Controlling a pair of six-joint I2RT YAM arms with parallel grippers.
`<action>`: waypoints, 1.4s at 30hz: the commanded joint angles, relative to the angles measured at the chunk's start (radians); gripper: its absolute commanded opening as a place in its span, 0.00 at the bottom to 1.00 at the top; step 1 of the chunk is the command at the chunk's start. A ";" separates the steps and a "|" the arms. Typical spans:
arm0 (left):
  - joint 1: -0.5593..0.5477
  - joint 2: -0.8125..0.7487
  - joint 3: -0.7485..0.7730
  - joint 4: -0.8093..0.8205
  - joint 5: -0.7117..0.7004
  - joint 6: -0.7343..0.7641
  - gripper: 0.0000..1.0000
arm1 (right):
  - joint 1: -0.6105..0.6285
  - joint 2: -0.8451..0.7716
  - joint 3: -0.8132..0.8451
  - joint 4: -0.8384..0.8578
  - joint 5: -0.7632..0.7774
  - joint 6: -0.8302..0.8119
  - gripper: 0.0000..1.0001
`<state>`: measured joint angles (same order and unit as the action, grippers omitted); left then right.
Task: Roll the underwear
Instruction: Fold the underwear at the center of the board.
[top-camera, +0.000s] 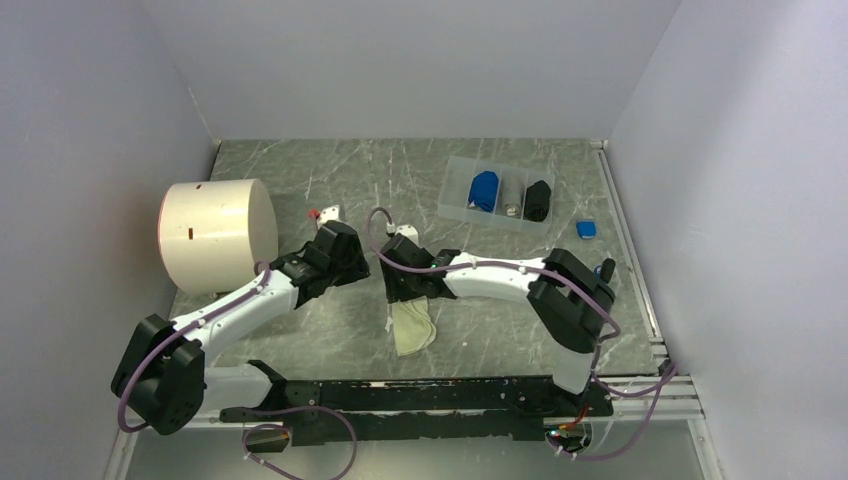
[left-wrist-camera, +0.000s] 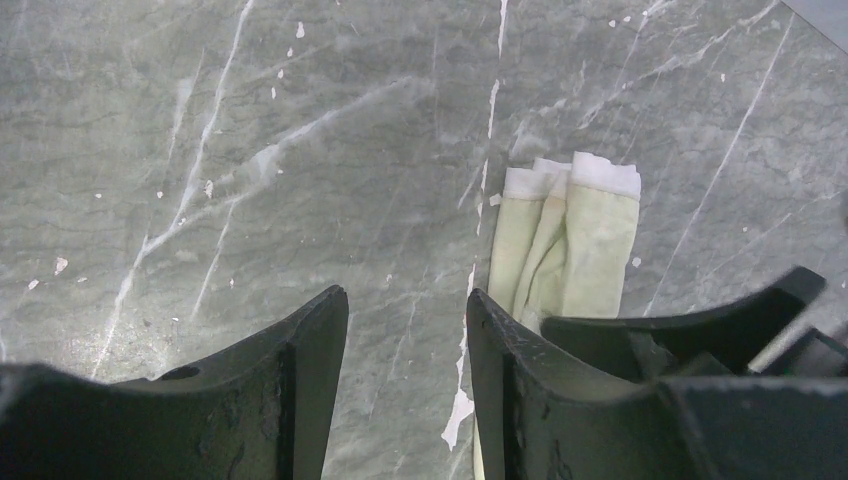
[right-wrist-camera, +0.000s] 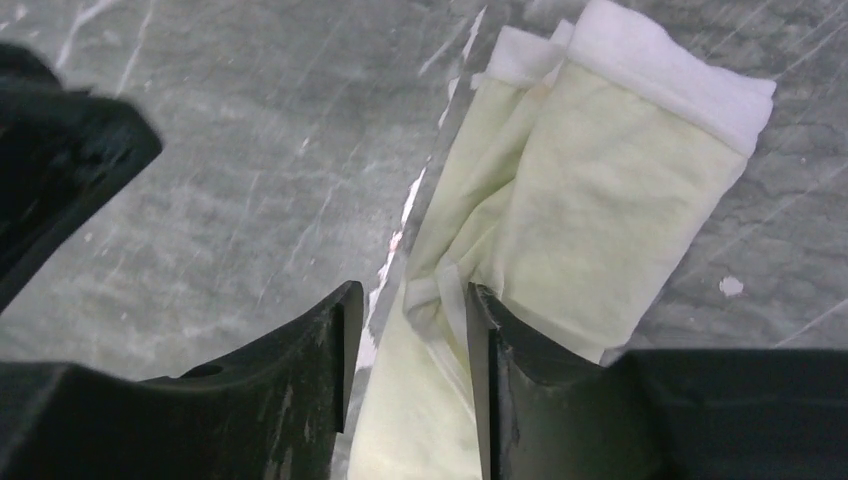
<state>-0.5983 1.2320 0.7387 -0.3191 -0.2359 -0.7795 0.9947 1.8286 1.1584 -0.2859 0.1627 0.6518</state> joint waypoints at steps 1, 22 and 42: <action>0.011 -0.015 0.000 0.018 0.010 0.006 0.52 | 0.000 -0.161 -0.065 0.126 -0.071 -0.038 0.47; 0.022 0.012 -0.082 0.225 0.296 0.022 0.50 | -0.270 -0.181 -0.150 0.263 -0.279 -0.037 0.14; 0.022 0.089 -0.113 0.255 0.338 0.028 0.51 | -0.226 0.016 -0.029 0.245 -0.341 -0.115 0.10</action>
<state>-0.5793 1.3090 0.6132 -0.1253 0.0826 -0.7609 0.7639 1.9141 1.1381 -0.0555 -0.2031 0.5644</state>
